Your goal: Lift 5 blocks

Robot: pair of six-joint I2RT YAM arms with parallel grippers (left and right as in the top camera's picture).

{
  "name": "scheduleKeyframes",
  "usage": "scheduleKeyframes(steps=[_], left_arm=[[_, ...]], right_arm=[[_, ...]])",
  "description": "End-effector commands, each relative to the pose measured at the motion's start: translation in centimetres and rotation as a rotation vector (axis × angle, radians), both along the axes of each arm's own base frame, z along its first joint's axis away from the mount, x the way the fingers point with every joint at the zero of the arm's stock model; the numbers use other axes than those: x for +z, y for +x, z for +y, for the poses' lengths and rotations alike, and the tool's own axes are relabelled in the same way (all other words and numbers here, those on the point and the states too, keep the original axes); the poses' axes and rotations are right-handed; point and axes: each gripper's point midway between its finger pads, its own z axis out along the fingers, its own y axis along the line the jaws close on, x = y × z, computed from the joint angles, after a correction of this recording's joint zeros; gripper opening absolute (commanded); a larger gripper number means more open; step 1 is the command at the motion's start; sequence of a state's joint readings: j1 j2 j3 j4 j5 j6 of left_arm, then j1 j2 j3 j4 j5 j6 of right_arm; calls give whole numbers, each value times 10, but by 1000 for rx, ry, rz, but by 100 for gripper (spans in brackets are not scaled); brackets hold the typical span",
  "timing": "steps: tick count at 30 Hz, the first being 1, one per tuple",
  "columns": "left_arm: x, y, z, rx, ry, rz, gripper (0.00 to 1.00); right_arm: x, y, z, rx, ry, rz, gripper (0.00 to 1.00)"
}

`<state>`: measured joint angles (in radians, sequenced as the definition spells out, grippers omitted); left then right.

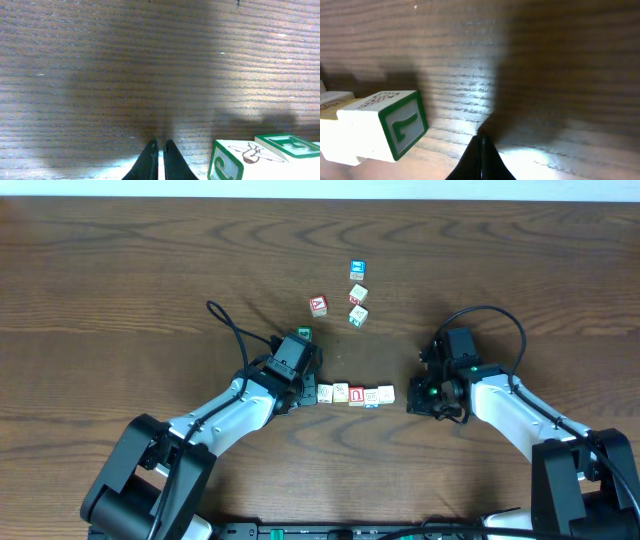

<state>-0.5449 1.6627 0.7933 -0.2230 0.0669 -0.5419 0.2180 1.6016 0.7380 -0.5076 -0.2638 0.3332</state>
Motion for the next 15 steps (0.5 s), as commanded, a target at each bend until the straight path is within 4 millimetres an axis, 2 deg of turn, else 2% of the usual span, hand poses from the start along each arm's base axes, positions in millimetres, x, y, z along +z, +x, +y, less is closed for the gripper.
scheduleKeyframes(steps=[1,7,10,12,15], left_arm=[[-3,2,8,-1,39,-13,7],[-1,11,16,24,71,-50,7],[4,24,19,38,52,-89,7],[8,33,18,23,30,-120,8],[20,48,16,-25,10,-155,7]], right_arm=[[-4,2,-10,-27,-46,-2,1],[22,47,-23,-47,-120,-131,1],[37,67,-26,-53,-149,-192,1],[44,74,-25,-36,-150,-217,1],[45,74,-25,0,-162,-226,1]])
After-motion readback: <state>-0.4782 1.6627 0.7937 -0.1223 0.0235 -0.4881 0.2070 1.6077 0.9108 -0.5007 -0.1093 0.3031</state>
